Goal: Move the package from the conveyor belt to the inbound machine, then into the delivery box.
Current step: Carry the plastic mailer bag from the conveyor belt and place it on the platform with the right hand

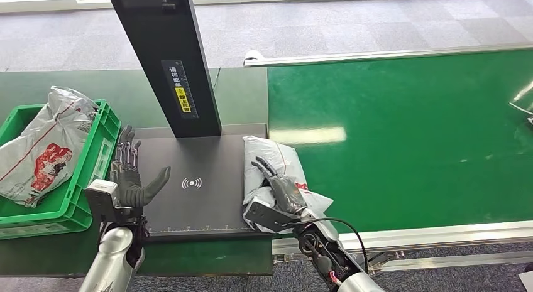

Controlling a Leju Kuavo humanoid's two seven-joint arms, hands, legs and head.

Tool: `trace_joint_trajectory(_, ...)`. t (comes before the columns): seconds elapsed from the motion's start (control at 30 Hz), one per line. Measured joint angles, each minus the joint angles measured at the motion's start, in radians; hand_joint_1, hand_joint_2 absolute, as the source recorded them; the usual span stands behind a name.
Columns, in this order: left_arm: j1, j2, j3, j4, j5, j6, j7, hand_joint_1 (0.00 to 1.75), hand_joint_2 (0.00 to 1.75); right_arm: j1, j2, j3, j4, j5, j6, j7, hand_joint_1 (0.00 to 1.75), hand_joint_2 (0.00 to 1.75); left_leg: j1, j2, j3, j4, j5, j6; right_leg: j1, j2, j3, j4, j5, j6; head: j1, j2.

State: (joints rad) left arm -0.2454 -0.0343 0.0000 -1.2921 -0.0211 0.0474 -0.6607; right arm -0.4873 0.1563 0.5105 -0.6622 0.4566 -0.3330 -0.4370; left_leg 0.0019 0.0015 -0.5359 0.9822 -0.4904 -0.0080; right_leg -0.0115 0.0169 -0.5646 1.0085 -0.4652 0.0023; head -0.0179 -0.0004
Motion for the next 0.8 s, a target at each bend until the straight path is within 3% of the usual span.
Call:
trace_joint_trajectory(0.4, -0.002, 0.002, -0.115, 0.018, -0.191, -0.229, 0.049, 0.00, 1.75, 0.178, -0.073, -0.248, -0.242, -0.046, 0.094, -0.054, 0.00, 1.75, 0.000, -0.001, -0.008, 0.001, 0.000, 0.000, -0.001, -0.001, -0.007, 0.000, 0.000, 0.000, 0.000, 0.000)
trace_joint_trajectory(0.53, -0.010, 0.006, -0.190, 0.049, -0.223, -0.262, 0.050, 0.00, 1.75, 0.230, -0.082, -0.296, -0.340, -0.043, 0.122, -0.059, 1.75, 1.75, 0.000, 0.000, -0.010, 0.001, 0.000, 0.000, -0.001, 0.000, -0.009, 0.000, 0.000, 0.000, 0.000, 0.000)
trace_joint_trajectory(0.8, -0.016, 0.011, -0.227, 0.063, -0.217, -0.246, 0.049, 0.00, 1.75, 0.251, -0.089, -0.329, -0.392, -0.044, 0.153, -0.067, 1.75, 1.75, 0.000, 0.000, -0.010, 0.000, 0.000, 0.000, 0.000, -0.001, -0.009, 0.000, 0.000, 0.000, 0.000, 0.000)
